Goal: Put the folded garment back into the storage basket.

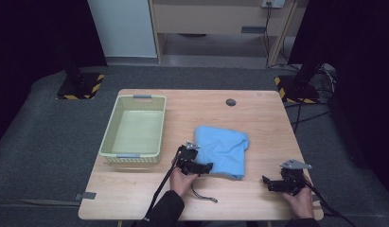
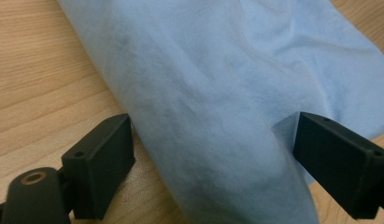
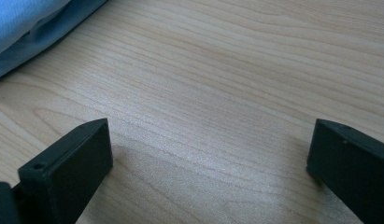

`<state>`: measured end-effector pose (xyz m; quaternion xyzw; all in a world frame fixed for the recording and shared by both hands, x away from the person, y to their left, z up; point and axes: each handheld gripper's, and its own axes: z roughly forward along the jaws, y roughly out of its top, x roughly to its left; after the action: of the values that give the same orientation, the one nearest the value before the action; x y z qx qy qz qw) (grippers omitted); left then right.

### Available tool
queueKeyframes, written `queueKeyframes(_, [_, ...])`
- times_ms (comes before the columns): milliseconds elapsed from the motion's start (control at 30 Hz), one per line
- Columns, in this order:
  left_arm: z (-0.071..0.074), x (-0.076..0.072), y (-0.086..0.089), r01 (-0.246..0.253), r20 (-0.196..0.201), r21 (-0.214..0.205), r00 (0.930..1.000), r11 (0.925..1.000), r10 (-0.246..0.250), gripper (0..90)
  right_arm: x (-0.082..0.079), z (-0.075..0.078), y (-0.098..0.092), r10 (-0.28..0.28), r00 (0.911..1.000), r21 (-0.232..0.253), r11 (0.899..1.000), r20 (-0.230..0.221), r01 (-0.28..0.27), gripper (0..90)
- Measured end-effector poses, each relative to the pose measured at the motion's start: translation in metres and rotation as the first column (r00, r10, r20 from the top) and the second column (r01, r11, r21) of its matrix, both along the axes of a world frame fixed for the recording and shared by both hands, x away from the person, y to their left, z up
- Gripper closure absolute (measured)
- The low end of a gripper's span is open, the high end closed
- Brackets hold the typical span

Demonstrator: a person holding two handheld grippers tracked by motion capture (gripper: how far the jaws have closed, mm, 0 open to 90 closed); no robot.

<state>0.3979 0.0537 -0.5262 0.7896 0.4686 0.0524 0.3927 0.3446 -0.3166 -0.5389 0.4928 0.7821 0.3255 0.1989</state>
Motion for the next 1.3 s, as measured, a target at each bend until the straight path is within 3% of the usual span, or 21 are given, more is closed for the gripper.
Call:
queueKeyframes(267, [0.0006, 0.0015, 0.0007, -0.012, -0.009, -0.016, 0.9999, 0.9998, 0.012, 20.8, 0.0002, 0.0, 0.0001, 0.003, 1.0, -0.001, 1.0, 0.001, -0.003, 0.2])
queueKeyframes(400, [-0.0003, 0.0003, 0.001, -0.006, 0.008, -0.013, 1.0, 0.9999, 0.006, 27.8, 0.0004, -0.0001, 0.0003, 0.006, 1.0, -0.001, 1.0, 0.003, -0.006, 0.2])
queueKeyframes(667, [-0.0007, -0.0033, -0.0013, -0.007, 0.041, 0.019, 0.9991, 0.9998, 0.007, 40.3, 0.0005, -0.0003, 0.0008, 0.009, 0.9999, -0.002, 1.0, 0.004, -0.009, 0.3])
queueKeyframes(767, [-0.0017, -0.007, -0.0046, -0.016, 0.074, 0.048, 0.9971, 0.9987, 0.013, 44.5, 0.0005, -0.0003, 0.0011, 0.01, 0.9999, -0.001, 1.0, 0.003, -0.01, 0.2])
queueKeyframes(867, [-0.0018, -0.0077, -0.0053, -0.023, 0.077, 0.049, 0.9968, 0.9985, 0.019, 50.4, 0.0004, -0.0003, 0.0012, 0.01, 0.9999, -0.001, 1.0, 0.003, -0.01, 0.2])
queueKeyframes(1300, [0.0022, -0.0063, -0.0014, -0.053, 0.05, -0.01, 0.9973, 0.9986, 0.053, 71.1, 0.0008, -0.0001, 0.0016, 0.014, 0.9999, -0.001, 1.0, 0.002, -0.014, 0.2])
